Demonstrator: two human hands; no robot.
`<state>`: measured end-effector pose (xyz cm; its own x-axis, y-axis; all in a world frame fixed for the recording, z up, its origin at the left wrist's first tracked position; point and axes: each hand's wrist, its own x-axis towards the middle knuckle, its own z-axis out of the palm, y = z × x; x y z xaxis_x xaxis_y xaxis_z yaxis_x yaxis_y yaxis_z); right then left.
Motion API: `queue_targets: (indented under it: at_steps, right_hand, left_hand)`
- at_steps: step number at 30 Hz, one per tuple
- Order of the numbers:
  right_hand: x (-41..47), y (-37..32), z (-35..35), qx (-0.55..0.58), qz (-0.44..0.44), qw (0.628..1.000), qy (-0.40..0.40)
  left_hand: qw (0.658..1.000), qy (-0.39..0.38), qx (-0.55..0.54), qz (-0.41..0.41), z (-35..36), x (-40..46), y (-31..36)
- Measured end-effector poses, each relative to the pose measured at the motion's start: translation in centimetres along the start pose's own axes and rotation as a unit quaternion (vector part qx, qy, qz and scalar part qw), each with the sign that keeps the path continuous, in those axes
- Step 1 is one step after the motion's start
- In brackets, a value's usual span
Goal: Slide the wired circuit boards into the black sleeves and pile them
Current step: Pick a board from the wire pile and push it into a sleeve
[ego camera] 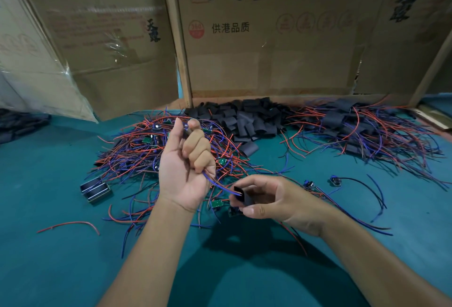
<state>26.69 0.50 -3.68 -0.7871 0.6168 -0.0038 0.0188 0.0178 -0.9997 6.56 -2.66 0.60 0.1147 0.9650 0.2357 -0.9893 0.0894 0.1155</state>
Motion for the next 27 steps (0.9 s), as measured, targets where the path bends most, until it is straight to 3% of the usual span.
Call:
queue_targets:
  at_steps: [7,13,19,21,24,27]
  right_hand:
    - [-0.4,-1.5,0.4,-0.029,-0.018,0.999,-0.015]
    - [-0.3,-1.8,0.6,-0.057,-0.019,0.998,0.005]
    - [-0.4,-1.8,0.3,-0.088,-0.017,0.996,0.019]
    - [-0.2,-1.9,0.5,-0.18,-0.037,0.982,0.048]
    - [0.2,-1.6,1.1,-0.345,-0.091,0.924,0.136]
    - [0.5,-1.2,1.4,-0.371,-0.109,0.904,0.184]
  left_hand:
    - [0.996,0.033,0.069,0.038,-0.4,0.3,0.3]
    - [0.967,0.074,0.218,0.108,-0.6,0.6,0.1]
    - [0.947,0.072,0.283,0.133,-0.4,0.6,0.0]
    - [0.939,0.068,0.307,0.137,-0.4,0.7,-0.7]
    - [0.942,0.053,0.311,0.115,-0.8,0.8,-2.5]
    - [0.947,0.086,0.291,0.102,-1.5,1.1,-3.8]
